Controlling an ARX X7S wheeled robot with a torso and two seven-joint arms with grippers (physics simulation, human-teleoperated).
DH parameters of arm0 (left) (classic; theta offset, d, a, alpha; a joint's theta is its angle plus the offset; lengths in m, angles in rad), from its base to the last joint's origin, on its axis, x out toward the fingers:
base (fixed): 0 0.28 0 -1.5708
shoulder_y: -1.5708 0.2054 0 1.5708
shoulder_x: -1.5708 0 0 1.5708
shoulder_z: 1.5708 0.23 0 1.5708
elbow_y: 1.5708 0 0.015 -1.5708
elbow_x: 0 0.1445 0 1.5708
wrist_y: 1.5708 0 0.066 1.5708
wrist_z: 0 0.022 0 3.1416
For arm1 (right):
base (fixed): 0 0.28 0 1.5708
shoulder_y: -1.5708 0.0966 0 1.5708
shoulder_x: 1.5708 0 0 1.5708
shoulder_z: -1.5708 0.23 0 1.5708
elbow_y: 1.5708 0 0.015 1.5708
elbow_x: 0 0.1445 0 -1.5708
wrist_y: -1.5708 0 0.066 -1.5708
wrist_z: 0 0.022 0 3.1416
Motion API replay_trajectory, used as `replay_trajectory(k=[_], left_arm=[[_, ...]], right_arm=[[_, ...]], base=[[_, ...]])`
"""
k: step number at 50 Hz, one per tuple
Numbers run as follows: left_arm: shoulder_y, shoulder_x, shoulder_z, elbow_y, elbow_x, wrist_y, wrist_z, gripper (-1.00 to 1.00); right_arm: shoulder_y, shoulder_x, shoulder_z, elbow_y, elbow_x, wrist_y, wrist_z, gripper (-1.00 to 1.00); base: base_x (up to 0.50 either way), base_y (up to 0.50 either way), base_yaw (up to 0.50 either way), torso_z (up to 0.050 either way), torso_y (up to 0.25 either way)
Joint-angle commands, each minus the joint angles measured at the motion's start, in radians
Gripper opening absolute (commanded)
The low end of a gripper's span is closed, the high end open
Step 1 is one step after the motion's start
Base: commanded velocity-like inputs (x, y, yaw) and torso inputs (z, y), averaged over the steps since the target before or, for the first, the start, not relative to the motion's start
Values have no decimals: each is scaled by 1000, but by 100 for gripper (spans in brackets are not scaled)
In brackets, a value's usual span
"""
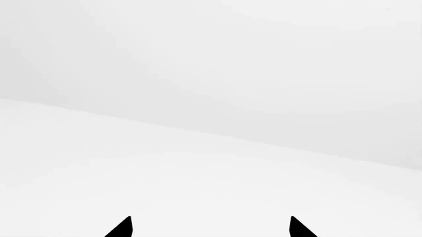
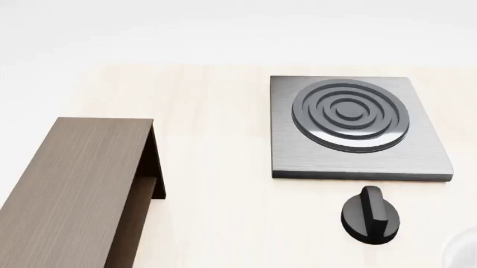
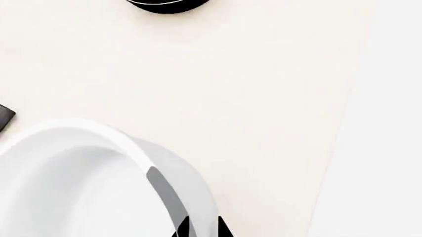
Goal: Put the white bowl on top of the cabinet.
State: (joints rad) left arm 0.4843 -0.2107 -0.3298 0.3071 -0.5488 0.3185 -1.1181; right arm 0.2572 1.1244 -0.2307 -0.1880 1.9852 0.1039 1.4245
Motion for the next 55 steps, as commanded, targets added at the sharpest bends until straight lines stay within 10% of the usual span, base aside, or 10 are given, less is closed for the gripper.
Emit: replay_trajectory(k=[1,13,55], left_arm=[[0,-1,1,-2,-4,2,2,100],[-2,-2,4,0,-3,-1,0,100],[-4,-5,7,-7,-14,5,6,100]], right_arm=[[34,48,55,-104,-8,-15,31,-100],[38,103,106,-209,7,-35,69,-100],[835,-129,-292,-72,-48,476,56,-100]], base=[[0,0,0,0,0],[0,0,0,0,1],[0,0,0,0,1]])
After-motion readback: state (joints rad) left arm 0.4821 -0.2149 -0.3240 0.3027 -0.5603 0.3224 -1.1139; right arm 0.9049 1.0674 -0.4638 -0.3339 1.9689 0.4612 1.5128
